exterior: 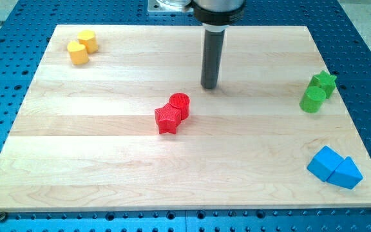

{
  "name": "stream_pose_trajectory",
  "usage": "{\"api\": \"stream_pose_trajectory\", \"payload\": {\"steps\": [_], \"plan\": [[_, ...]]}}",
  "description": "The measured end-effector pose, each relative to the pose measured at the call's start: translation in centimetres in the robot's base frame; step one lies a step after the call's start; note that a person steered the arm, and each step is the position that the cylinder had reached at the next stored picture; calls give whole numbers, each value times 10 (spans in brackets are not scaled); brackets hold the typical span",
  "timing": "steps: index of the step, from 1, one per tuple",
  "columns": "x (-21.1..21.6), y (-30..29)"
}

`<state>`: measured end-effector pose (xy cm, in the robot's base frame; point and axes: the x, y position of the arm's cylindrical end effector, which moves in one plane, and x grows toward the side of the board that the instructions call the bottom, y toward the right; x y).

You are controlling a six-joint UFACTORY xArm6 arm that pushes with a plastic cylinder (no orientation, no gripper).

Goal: Separate the red blocks

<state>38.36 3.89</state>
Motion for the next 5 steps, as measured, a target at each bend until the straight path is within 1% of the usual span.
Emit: {"api": "stream_pose_trajectory", "payload": {"steps": [2,3,5], "plan": [[57,-84],[82,-88],[82,-77]]}}
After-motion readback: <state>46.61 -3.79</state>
